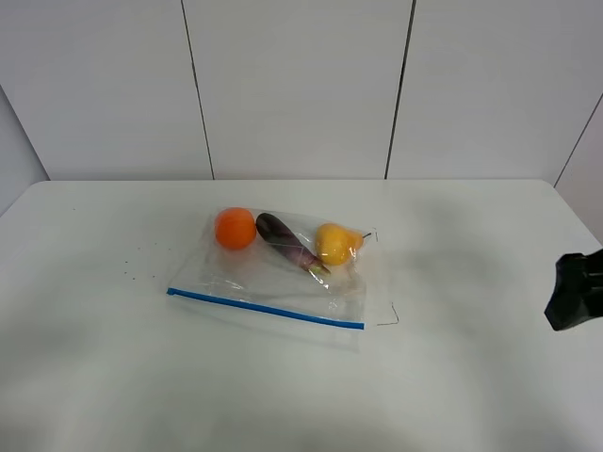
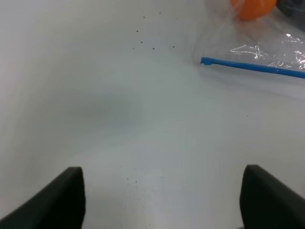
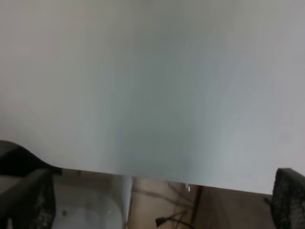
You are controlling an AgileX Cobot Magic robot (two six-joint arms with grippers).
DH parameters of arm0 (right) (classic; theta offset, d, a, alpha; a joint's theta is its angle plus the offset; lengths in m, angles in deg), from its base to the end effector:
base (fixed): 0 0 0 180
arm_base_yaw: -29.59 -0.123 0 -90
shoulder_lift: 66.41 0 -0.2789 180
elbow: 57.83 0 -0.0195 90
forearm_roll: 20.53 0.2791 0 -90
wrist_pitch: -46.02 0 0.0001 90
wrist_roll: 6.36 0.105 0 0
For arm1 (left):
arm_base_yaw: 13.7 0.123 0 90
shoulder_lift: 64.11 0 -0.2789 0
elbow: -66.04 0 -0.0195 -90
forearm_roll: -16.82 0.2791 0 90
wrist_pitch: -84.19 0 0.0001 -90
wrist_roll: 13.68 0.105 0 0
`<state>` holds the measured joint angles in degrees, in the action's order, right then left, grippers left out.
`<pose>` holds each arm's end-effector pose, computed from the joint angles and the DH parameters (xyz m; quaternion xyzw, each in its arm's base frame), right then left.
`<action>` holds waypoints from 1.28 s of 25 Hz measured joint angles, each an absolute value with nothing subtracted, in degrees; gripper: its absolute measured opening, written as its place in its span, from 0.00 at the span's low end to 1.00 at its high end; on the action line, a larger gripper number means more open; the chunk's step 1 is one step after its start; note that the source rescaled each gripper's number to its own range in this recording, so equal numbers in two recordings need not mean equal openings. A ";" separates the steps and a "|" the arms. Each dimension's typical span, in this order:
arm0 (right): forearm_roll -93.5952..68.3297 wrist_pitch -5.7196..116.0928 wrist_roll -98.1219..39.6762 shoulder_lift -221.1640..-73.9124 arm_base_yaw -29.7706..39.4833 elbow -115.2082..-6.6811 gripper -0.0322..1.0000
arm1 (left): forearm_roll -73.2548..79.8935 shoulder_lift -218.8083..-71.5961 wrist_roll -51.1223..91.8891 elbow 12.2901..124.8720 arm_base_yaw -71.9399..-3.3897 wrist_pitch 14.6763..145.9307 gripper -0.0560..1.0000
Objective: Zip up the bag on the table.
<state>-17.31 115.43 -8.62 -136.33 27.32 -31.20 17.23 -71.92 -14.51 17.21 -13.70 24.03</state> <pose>0.2088 0.0138 0.2707 -0.0326 0.9916 0.0273 0.1222 0.0398 0.0007 0.2832 -0.0063 0.8517 -0.0002 0.5240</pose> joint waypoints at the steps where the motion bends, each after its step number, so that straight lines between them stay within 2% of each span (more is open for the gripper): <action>1: -17.31 115.25 -8.62 -133.32 27.32 -30.11 1.00 | 17.23 -71.92 -14.51 17.21 -13.70 24.03 1.00; 12: -17.36 112.52 -9.93 -101.56 27.32 -22.96 1.00 | 17.23 -71.92 -14.51 17.21 -13.70 24.03 1.00; 18: -17.36 110.85 -9.93 -89.55 27.32 -17.08 1.00 | 17.21 -71.92 -14.51 17.21 -13.70 24.03 1.00; 24: -16.62 105.86 -9.93 -86.34 27.32 -9.57 1.00 | 17.16 -71.92 -14.51 17.21 -13.70 24.03 1.00; 32: -16.55 105.24 -9.93 -86.34 27.32 -9.10 1.00 | 17.16 -71.92 -14.51 17.21 -13.70 24.03 1.00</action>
